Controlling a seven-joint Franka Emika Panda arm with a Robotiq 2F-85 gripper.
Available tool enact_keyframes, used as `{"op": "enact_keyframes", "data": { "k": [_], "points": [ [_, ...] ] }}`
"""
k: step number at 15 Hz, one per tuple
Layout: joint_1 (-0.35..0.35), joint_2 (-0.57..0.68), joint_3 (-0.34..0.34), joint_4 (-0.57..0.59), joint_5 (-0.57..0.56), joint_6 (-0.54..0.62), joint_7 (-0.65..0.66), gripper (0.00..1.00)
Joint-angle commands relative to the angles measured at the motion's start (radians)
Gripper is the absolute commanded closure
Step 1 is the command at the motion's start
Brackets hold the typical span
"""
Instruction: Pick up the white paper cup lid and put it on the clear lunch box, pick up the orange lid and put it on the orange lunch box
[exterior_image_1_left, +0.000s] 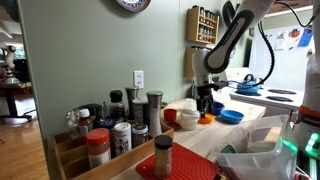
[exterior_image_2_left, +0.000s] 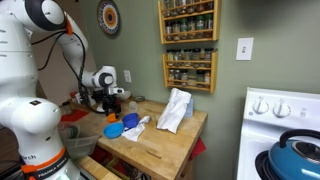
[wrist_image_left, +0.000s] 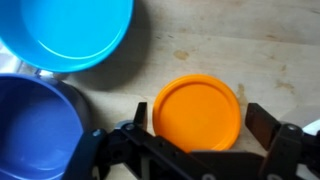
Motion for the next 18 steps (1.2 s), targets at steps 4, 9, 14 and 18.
{"op": "enact_keyframes", "data": {
  "k": [4, 9, 14, 18],
  "points": [
    [0.003, -0.092, -0.004, -0.032, -0.025, -0.037, 0.011, 0.00],
    [0.002, -0.284, 0.009, -0.075, -0.041, -0.118, 0.041, 0.00],
    [0.006, -0.472, 0.036, -0.084, -0.030, -0.241, 0.013, 0.00],
    [-0.001, -0.468, 0.042, -0.039, -0.022, -0.260, 0.001, 0.00]
  ]
}}
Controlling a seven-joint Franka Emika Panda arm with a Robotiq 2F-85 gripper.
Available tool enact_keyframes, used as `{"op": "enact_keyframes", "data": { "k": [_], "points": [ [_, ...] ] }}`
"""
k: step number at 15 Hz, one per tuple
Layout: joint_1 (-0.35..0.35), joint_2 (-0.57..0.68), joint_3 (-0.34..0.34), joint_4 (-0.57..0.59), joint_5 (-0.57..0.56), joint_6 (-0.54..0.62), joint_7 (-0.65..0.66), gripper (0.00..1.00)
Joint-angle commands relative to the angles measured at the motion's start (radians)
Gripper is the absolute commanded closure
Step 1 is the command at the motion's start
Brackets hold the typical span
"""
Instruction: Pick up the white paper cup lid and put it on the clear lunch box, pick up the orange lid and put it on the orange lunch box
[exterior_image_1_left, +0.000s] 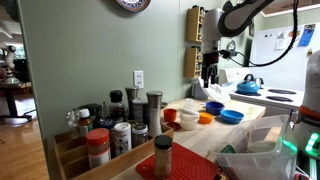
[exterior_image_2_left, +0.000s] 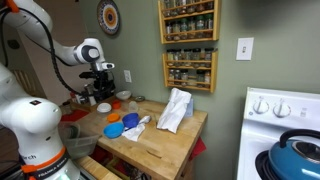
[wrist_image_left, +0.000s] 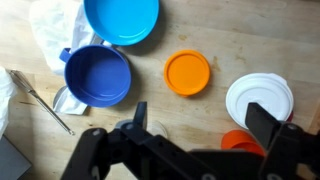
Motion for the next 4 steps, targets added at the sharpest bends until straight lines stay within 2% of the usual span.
{"op": "enact_keyframes", "data": {
  "k": [1, 4],
  "points": [
    [-0.007, -0.004, 0.007, 0.001, 0.003, -0.002, -0.002, 0.00],
    [-0.008, 0.012, 0.006, 0.002, 0.003, -0.001, -0.002, 0.00]
  ]
}}
